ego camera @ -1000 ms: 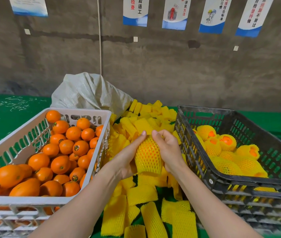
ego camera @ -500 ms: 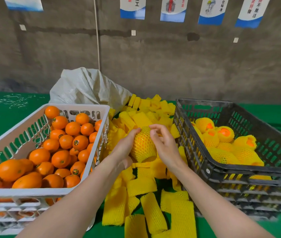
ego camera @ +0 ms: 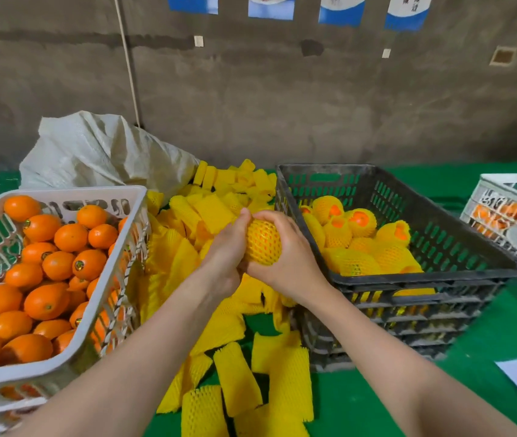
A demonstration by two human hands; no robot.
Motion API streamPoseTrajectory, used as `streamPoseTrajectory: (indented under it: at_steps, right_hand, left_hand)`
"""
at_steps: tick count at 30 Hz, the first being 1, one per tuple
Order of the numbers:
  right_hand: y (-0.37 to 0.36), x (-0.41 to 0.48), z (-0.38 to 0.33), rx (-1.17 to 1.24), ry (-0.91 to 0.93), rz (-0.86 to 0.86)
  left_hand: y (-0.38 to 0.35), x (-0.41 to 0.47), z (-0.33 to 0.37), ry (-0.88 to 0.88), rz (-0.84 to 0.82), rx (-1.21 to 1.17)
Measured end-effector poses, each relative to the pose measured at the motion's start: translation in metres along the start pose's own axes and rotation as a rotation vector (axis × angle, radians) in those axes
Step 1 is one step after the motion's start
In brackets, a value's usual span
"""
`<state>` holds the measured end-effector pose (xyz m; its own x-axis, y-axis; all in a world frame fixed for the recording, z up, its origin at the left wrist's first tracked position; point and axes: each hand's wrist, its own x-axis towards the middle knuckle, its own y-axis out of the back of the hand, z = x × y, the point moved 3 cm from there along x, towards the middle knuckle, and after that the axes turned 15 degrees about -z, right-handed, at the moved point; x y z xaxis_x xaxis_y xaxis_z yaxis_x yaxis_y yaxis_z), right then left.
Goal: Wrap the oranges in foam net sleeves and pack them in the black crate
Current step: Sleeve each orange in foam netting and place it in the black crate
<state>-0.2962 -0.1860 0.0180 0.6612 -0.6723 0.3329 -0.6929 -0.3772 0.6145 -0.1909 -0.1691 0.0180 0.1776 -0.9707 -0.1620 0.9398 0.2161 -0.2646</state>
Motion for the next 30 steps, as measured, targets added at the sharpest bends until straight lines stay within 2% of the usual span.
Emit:
streamPoseTrajectory:
  at_steps: [3, 8, 11, 13, 15, 16, 19, 24, 30]
  right_hand:
    - [0.033, -0.009, 0.009, 0.018, 0.014, 0.142]
    - [0.088, -0.017, 0.037, 0.005, 0.005, 0.328]
    - [0.126, -0.013, 0.068, -0.055, -0.082, 0.403]
    - [0.152, -0.003, 0.095, -0.138, -0.202, 0.409]
    - [0.176, 0.01, 0.123, -0.245, -0.348, 0.361]
    - [0.186, 0.017, 0.138, -0.298, -0.417, 0.322]
    - [0.209, 0.038, 0.179, -0.474, -0.576, 0.166]
    - [0.215, 0.057, 0.231, -0.732, -0.713, -0.014]
    - [0.207, 0.056, 0.258, -0.765, -0.807, -0.154]
  left_hand:
    - [-0.032, 0.005, 0.0, -0.072, 0.002, 0.07]
    - [-0.086, 0.025, -0.014, -0.259, 0.042, -0.003]
    - [-0.114, 0.046, -0.027, -0.299, 0.02, 0.326]
    - [-0.133, 0.062, -0.033, -0.312, -0.08, 0.806]
    - [-0.15, 0.071, -0.04, -0.305, -0.218, 1.299]
    - [-0.156, 0.074, -0.044, -0.293, -0.273, 1.449]
    - [-0.162, 0.08, -0.055, -0.261, -0.329, 1.679]
    - [-0.159, 0.083, -0.06, -0.311, -0.289, 1.739]
    - [-0.158, 0.08, -0.06, -0.318, -0.277, 1.706]
